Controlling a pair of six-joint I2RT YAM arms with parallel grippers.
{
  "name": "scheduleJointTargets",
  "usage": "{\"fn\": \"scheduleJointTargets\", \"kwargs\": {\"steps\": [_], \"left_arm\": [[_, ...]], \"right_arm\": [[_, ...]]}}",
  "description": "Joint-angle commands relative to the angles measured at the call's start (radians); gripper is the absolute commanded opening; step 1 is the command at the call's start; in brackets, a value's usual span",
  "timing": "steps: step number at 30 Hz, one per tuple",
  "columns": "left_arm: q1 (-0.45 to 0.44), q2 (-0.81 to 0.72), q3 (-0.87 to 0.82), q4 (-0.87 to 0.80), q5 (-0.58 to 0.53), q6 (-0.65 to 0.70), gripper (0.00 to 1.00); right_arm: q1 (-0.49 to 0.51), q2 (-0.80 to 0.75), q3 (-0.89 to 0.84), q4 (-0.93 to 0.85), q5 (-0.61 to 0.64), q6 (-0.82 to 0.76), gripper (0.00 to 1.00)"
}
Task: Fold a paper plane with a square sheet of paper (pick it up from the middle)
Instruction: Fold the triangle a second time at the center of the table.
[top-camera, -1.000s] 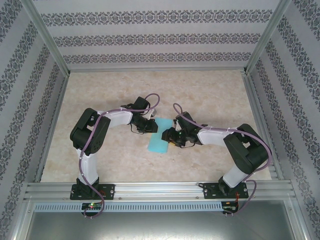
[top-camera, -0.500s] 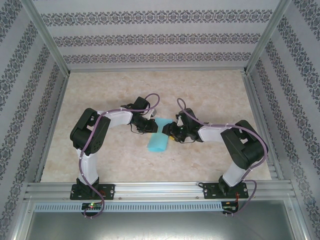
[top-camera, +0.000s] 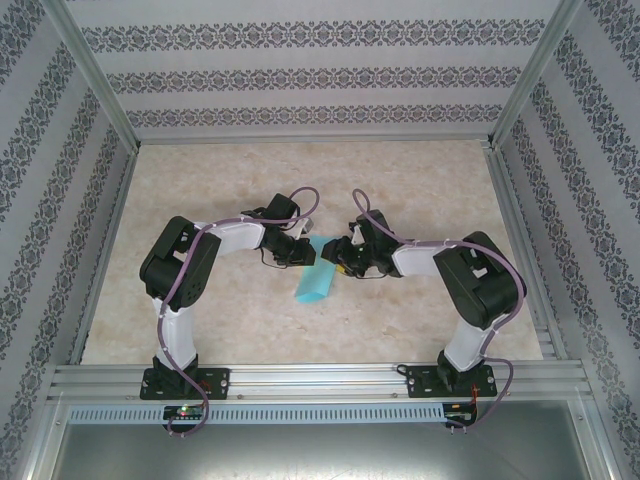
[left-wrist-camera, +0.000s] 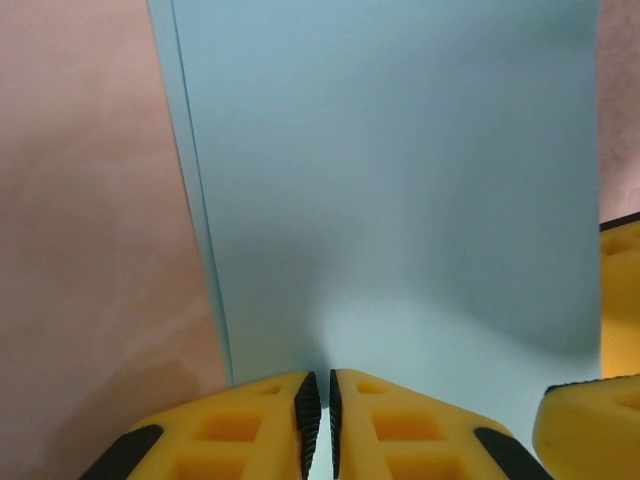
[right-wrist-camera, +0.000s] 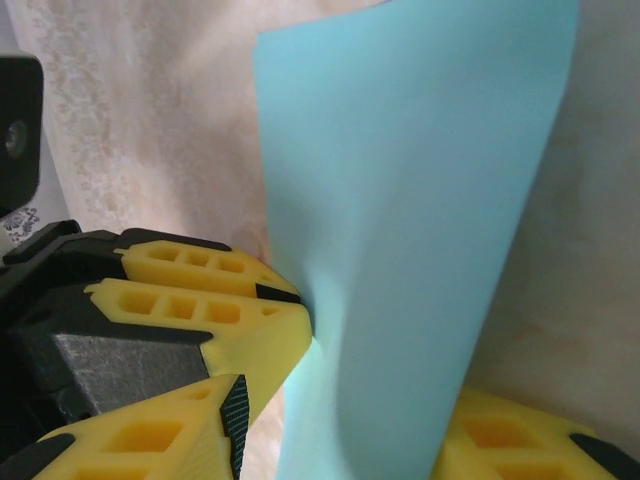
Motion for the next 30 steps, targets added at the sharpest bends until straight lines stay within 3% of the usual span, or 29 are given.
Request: {"fn": "scheduleJointTargets", "kwargs": {"steps": [1,11,19,30], "left_arm": [[0.008,0.118,-0.092,-0.151,-0.175,0.033,0.20],[0.008,0.085,-0.085,-0.148,-0.152,0.021,0.21],[0.013,0.016,-0.040,-0.160,-0.107,-0.006,0.28],[0.049,-0.159,0.025,-0.195,-0.048,-0.039,0.58]], "right_arm": [[-0.002,0.028,0.019,0.014,-0.013,-0.006,0.44],[-0.014,-0.004,0.025,-0.030,-0.013,-0.040,0.25],[-0.021,-0.027,0.013,-0.019,-0.025,-0.051,0.12],[-0.038,-0.101,0.018,-0.019,-0.060,-0.074,0.03]]}}
